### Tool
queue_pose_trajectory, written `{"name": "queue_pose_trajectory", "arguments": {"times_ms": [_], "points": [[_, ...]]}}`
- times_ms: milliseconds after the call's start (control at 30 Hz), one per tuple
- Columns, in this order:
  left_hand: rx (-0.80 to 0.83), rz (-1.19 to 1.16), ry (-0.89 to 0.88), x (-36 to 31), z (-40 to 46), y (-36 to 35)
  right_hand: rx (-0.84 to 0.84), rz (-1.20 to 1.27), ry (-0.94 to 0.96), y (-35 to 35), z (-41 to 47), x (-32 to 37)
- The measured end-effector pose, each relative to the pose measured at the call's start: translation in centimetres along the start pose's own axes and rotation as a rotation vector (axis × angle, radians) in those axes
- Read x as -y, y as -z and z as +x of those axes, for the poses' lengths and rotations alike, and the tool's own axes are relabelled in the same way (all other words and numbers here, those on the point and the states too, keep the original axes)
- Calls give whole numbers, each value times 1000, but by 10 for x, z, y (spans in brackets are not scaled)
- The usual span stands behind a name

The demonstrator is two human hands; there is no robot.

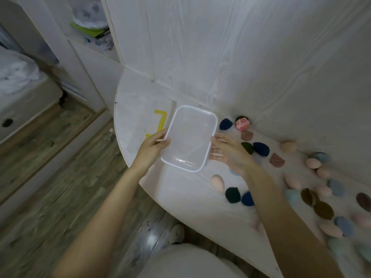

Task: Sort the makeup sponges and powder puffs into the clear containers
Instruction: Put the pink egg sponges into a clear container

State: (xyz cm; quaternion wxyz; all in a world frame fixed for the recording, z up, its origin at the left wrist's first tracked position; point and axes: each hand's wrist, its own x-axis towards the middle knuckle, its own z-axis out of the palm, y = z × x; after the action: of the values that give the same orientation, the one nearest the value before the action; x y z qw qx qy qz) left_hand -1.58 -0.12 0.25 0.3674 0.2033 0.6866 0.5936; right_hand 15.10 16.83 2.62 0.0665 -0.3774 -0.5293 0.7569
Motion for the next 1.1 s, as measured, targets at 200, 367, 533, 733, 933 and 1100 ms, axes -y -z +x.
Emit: {"name": "queue_pose_trajectory", "arguments": {"times_ms": [200,367,533,733,933,1100], "points": [[79,195,-114,13,-49,-1,-13,-76,61,-7,-54,-50],[145,397,-97,20,-79,-2,16,-37,-3,0,-81,-93],[96,242,-17,44,-100,-2,-14,-264,88,13,-96,-104],[-236,148,62,78,-92,-14,15,-493,198,12,-96,-107],[-197,-1,270,79,-64,-9,231,-768,487,17,-70,-78],[-227,-303,345,79,-52,9,-4,-811,626,8,-31,-54]]}}
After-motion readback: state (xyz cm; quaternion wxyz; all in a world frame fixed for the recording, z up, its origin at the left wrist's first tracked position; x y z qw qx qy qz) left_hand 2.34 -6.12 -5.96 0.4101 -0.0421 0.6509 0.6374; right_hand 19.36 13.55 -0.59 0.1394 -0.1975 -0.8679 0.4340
